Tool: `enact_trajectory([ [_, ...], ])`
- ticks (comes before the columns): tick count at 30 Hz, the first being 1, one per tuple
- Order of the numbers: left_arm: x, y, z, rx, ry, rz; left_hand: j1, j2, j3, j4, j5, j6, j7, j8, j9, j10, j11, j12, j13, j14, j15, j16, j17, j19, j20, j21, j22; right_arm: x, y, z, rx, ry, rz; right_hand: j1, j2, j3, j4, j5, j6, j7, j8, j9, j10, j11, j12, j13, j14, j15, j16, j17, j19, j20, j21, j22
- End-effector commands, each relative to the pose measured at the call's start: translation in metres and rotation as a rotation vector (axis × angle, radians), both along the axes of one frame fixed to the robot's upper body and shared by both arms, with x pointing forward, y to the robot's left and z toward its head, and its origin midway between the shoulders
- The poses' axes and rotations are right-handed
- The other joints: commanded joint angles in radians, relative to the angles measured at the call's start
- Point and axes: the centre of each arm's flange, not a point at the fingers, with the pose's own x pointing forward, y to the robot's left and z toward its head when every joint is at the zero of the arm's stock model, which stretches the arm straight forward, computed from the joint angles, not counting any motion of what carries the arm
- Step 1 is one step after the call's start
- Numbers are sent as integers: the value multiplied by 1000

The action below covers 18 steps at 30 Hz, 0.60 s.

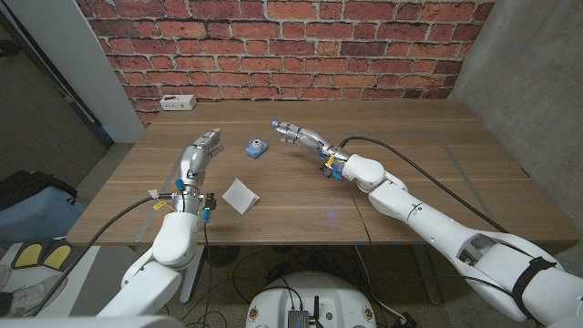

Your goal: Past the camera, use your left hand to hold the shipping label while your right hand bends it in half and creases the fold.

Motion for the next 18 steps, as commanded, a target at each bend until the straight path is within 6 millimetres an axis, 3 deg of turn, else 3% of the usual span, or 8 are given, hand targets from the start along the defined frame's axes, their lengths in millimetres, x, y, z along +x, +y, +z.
enact_trajectory([
  [1, 18, 14, 17, 53, -31, -24, 1, -7, -1, -6, 6, 0, -5, 1, 3, 0, -6, 1, 3, -5, -1, -3, 3, -6, 2, 0, 5, -6, -12, 6, 79, -1, -71, 6, 12, 10, -4, -8, 12, 1, 2, 2, 14, 1, 10, 2, 6, 4, 6, 2, 12, -1, 8, 0],
  [18, 41, 32, 43, 132, -43, -107, -3, -9, -5, -10, 6, -6, -16, -4, 3, -6, -11, -2, 3, -14, -4, -2, 3, -15, 1, 3, 6, -25, -26, 1, 235, -15, -182, 10, 20, 15, -9, -15, 41, 9, 1, 1, 40, 6, 13, 1, 25, 7, 8, 0, 34, 3, 11, -1],
])
